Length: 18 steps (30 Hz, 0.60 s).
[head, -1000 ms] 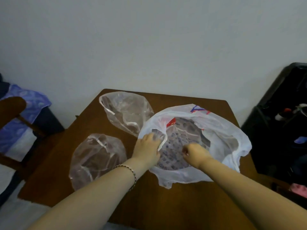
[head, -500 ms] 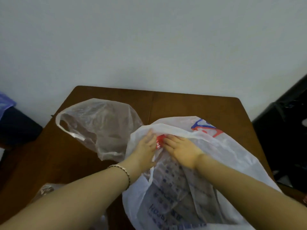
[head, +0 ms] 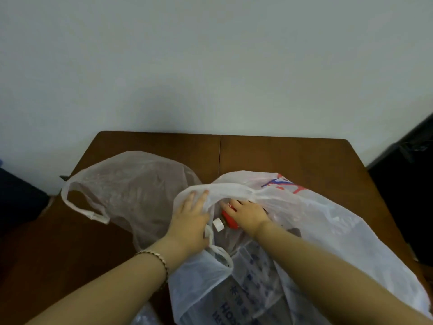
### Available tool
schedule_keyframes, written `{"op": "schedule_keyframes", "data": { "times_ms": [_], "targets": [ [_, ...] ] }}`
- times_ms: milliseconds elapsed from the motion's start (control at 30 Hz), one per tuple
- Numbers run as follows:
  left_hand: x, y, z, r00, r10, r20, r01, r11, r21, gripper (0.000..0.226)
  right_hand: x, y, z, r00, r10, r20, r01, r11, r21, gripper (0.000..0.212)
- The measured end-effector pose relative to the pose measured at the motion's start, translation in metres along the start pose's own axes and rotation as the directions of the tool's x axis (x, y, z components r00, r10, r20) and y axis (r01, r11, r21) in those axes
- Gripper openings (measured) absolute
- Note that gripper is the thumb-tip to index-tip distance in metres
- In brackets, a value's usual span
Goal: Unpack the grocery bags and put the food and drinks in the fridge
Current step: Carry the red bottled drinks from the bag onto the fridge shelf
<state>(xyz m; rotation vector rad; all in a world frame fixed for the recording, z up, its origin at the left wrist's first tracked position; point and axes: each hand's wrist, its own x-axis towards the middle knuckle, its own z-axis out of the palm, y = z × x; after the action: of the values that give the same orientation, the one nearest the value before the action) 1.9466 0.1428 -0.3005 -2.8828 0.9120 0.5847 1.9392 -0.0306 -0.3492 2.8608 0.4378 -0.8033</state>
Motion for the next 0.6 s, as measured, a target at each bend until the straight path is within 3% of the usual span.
{"op": "schedule_keyframes", "data": {
  "times_ms": [100,200,300,433,533,600],
  "targets": [
    [-0.002,0.0,0.0,0.999,0.029,0.041,-0.028,0.999,-0.024,0.054,0.002,-0.015,-0.003,0.998,0.042,-0.046,-0.045,0.996,-0.074,0.078],
    [-0.006,0.001,-0.002,0.998,0.04,0.053,-0.037,0.997,-0.061,0.051,-0.021,-0.024,0.004,0.999,0.04,-0.001,-0.04,0.994,-0.1,0.073],
    [-0.01,0.0,-0.001,0.996,0.035,0.076,-0.031,0.998,-0.063,0.047,-0.063,-0.028,0.011,0.987,0.157,-0.016,-0.15,0.962,0.23,0.071],
    [-0.024,0.003,-0.005,0.994,0.04,0.097,-0.036,0.998,-0.047,0.047,-0.124,-0.035,0.001,0.944,0.304,-0.124,-0.157,0.75,0.643,0.078],
    [-0.047,0.015,-0.021,0.994,0.067,0.084,-0.062,0.996,-0.056,0.04,-0.154,-0.039,-0.011,0.891,0.413,-0.188,-0.102,0.585,0.805,0.081],
    [-0.069,0.03,-0.037,0.999,0.036,-0.009,-0.037,0.993,-0.109,0.032,-0.172,-0.036,-0.022,0.86,0.458,-0.226,-0.056,0.525,0.849,0.075]
  ]
}}
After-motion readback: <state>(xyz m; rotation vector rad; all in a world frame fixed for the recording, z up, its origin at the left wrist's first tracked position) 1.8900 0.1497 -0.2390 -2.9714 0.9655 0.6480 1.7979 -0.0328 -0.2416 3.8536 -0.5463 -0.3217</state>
